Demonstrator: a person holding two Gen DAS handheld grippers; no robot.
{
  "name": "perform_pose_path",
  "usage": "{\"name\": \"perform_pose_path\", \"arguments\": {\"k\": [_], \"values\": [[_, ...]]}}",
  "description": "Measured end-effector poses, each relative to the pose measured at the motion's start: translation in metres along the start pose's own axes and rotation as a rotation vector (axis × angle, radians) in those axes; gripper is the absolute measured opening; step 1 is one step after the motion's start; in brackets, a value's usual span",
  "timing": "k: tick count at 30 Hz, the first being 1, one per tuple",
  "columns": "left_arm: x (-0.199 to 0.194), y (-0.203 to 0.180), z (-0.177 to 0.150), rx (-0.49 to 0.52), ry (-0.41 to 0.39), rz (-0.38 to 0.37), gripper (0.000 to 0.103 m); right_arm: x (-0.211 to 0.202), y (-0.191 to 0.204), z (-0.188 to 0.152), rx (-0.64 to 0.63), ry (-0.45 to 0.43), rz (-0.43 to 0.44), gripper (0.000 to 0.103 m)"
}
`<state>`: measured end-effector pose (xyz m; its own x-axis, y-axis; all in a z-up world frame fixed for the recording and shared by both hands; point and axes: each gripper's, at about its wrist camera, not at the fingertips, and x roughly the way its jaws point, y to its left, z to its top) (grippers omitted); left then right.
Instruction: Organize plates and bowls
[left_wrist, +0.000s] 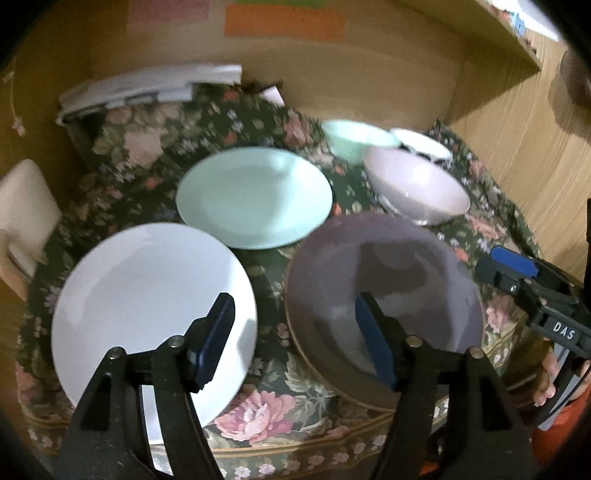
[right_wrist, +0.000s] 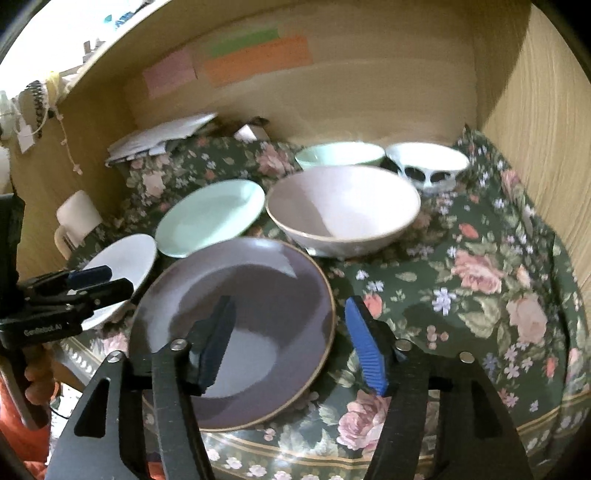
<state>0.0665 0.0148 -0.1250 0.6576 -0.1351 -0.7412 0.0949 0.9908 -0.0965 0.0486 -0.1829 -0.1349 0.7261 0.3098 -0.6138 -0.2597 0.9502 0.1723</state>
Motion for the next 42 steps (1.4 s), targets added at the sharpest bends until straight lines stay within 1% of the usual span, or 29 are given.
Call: {"name": "perform_pose_path", "arguments": {"k": [4, 6, 8, 10, 14, 17, 20, 28, 31, 32, 33, 34, 35, 36, 37, 38, 40, 42], "values": [[-0.019, 0.007, 0.004, -0.027, -0.056, 0.001, 0.077, -0.006, 0.010, 0.005, -0.014, -0.035, 0.019, 0.069], [-0.030, 0.013, 0.006, -0.038, -0.096, 0.014, 0.084, -0.007, 0.016, 0.007, -0.019, -0.050, 0.028, 0.072], [-0.042, 0.021, 0.007, -0.052, -0.139, 0.038, 0.089, -0.007, 0.022, 0.010, -0.024, -0.063, 0.040, 0.075], [-0.049, 0.030, 0.007, -0.069, -0.162, 0.053, 0.092, -0.005, 0.029, 0.013, -0.031, -0.075, 0.044, 0.081], [-0.057, 0.050, 0.003, -0.107, -0.181, 0.099, 0.096, 0.000, 0.043, 0.016, -0.053, -0.082, 0.055, 0.084], [-0.057, 0.066, -0.004, -0.130, -0.175, 0.141, 0.098, 0.008, 0.054, 0.019, -0.064, -0.073, 0.083, 0.084], [-0.052, 0.085, -0.014, -0.167, -0.148, 0.171, 0.098, 0.017, 0.067, 0.022, -0.077, -0.059, 0.110, 0.084], [-0.040, 0.136, -0.041, -0.253, -0.070, 0.215, 0.098, 0.049, 0.106, 0.022, -0.120, -0.001, 0.166, 0.084], [-0.037, 0.151, -0.046, -0.273, -0.058, 0.215, 0.097, 0.058, 0.119, 0.023, -0.142, 0.020, 0.179, 0.084], [-0.036, 0.156, -0.048, -0.281, -0.056, 0.211, 0.096, 0.062, 0.124, 0.024, -0.152, 0.030, 0.182, 0.083], [-0.035, 0.162, -0.050, -0.291, -0.055, 0.210, 0.090, 0.066, 0.128, 0.025, -0.161, 0.040, 0.187, 0.080], [-0.034, 0.165, -0.050, -0.296, -0.051, 0.209, 0.087, 0.069, 0.132, 0.027, -0.169, 0.051, 0.192, 0.074], [-0.032, 0.169, -0.051, -0.302, -0.039, 0.203, 0.079, 0.073, 0.136, 0.028, -0.179, 0.068, 0.198, 0.071], [-0.030, 0.172, -0.051, -0.308, -0.026, 0.194, 0.074, 0.078, 0.139, 0.029, -0.183, 0.088, 0.210, 0.064], [-0.028, 0.176, -0.052, -0.320, -0.013, 0.177, 0.072, 0.083, 0.141, 0.030, -0.181, 0.112, 0.223, 0.060], [-0.027, 0.178, -0.052, -0.326, -0.007, 0.171, 0.069, 0.088, 0.143, 0.031, -0.174, 0.133, 0.233, 0.058], [-0.025, 0.183, -0.053, -0.329, -0.001, 0.174, 0.065, 0.098, 0.147, 0.032, -0.169, 0.167, 0.240, 0.048], [-0.024, 0.185, -0.053, -0.321, -0.002, 0.179, 0.060, 0.108, 0.151, 0.032, -0.174, 0.200, 0.231, 0.044]]}}
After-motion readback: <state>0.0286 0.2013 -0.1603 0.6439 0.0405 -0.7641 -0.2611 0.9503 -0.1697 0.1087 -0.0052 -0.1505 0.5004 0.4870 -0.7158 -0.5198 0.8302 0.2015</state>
